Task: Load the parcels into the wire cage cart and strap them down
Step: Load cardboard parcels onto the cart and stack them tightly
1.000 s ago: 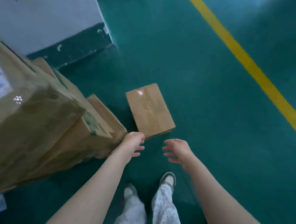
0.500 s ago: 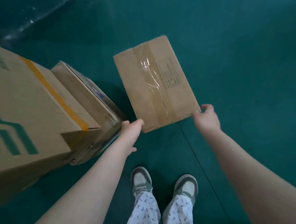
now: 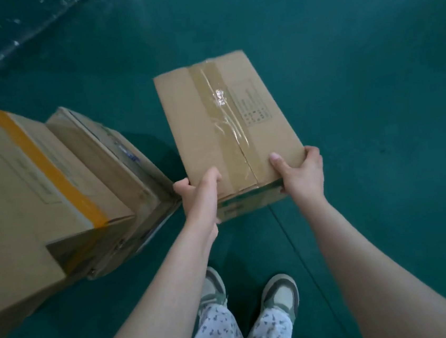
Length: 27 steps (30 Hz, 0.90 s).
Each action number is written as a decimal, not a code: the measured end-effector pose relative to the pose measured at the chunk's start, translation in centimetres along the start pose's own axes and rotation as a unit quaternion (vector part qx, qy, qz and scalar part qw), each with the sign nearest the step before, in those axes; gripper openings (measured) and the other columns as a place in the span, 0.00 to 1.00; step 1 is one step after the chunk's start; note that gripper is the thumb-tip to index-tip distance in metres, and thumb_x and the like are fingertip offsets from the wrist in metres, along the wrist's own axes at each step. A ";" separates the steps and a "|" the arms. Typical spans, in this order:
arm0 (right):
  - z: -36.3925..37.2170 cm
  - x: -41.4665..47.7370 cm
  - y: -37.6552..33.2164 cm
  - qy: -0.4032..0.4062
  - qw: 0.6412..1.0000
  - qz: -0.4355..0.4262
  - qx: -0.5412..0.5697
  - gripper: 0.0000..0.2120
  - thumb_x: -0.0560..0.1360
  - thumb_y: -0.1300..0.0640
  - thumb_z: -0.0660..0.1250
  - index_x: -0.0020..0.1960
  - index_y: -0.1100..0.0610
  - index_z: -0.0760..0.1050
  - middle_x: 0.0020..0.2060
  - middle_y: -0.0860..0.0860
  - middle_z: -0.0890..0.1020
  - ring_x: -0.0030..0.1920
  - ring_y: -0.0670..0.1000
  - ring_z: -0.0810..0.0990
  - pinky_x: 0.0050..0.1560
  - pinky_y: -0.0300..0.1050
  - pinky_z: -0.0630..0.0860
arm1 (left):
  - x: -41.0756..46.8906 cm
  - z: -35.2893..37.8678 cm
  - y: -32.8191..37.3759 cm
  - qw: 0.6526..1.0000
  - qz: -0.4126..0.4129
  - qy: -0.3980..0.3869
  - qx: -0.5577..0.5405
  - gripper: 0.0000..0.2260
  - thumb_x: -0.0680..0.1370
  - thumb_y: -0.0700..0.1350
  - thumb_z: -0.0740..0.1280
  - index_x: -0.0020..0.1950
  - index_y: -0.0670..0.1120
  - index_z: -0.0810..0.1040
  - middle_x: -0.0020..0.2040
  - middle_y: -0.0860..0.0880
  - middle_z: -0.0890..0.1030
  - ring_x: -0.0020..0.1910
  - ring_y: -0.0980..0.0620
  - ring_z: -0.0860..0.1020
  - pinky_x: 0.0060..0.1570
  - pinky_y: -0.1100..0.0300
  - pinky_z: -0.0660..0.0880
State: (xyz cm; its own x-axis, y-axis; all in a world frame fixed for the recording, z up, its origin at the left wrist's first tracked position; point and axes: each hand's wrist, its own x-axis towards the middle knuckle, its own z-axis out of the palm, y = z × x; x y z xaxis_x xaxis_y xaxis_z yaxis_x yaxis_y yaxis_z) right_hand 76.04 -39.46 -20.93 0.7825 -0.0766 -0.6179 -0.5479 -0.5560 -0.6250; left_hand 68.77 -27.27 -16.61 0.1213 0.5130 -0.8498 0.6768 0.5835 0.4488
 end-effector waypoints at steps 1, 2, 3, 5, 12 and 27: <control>-1.0 -0.5 -1.2 0.008 1.000 -0.009 -0.002 0.31 0.72 0.47 0.70 0.68 0.59 0.63 0.62 0.52 0.68 0.50 0.48 0.69 0.55 0.50 0.74 | -0.9 0.1 0.8 1.000 0.005 -0.001 -0.002 0.18 0.74 0.44 0.64 0.61 0.46 0.61 0.45 0.51 0.69 0.42 0.53 0.69 0.55 0.43 0.71; -2.1 -1.1 -2.7 0.011 1.000 -0.017 -0.004 0.30 0.73 0.47 0.70 0.68 0.59 0.63 0.62 0.52 0.68 0.49 0.48 0.69 0.52 0.46 0.71 | -2.1 0.1 1.9 1.000 0.010 -0.004 -0.005 0.17 0.74 0.44 0.64 0.59 0.46 0.61 0.44 0.50 0.69 0.42 0.53 0.69 0.54 0.44 0.72; -3.0 -1.7 -3.9 0.009 1.000 -0.025 -0.008 0.29 0.73 0.47 0.70 0.67 0.59 0.63 0.62 0.51 0.68 0.49 0.47 0.69 0.50 0.44 0.69 | -3.1 0.1 2.7 1.000 0.015 -0.009 -0.005 0.17 0.74 0.44 0.64 0.58 0.46 0.61 0.44 0.50 0.69 0.41 0.53 0.70 0.53 0.45 0.73; -5.2 -3.4 -7.0 0.015 0.999 -0.049 -0.015 0.28 0.73 0.48 0.70 0.66 0.60 0.64 0.61 0.52 0.69 0.48 0.47 0.69 0.49 0.43 0.67 | -5.5 -0.4 4.8 1.000 0.026 -0.014 -0.009 0.17 0.74 0.44 0.64 0.59 0.45 0.62 0.46 0.48 0.70 0.41 0.52 0.71 0.51 0.46 0.75; -13.2 -11.2 -19.3 0.041 0.992 -0.123 0.004 0.29 0.74 0.47 0.68 0.68 0.59 0.62 0.62 0.52 0.67 0.48 0.49 0.69 0.48 0.42 0.65 | -17.5 -2.9 13.2 0.995 0.089 -0.038 -0.027 0.22 0.74 0.45 0.64 0.66 0.43 0.63 0.47 0.47 0.70 0.43 0.51 0.70 0.56 0.42 0.74; -26.7 -32.1 -39.6 0.062 0.941 -0.328 0.055 0.29 0.74 0.47 0.68 0.66 0.60 0.63 0.62 0.53 0.68 0.52 0.56 0.76 0.54 0.50 0.72 | -44.7 -13.3 25.0 0.956 0.239 -0.009 -0.167 0.14 0.75 0.54 0.61 0.56 0.49 0.63 0.45 0.50 0.68 0.43 0.53 0.69 0.58 0.44 0.72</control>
State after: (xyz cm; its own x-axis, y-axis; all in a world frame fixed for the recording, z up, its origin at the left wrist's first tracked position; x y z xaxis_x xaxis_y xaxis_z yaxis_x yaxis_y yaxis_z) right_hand 80.54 -37.06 36.41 0.9879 0.1532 -0.0256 0.0433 -0.4298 -0.9019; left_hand 70.59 -27.27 36.26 0.3731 0.7627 -0.5283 0.2718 0.4546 0.8482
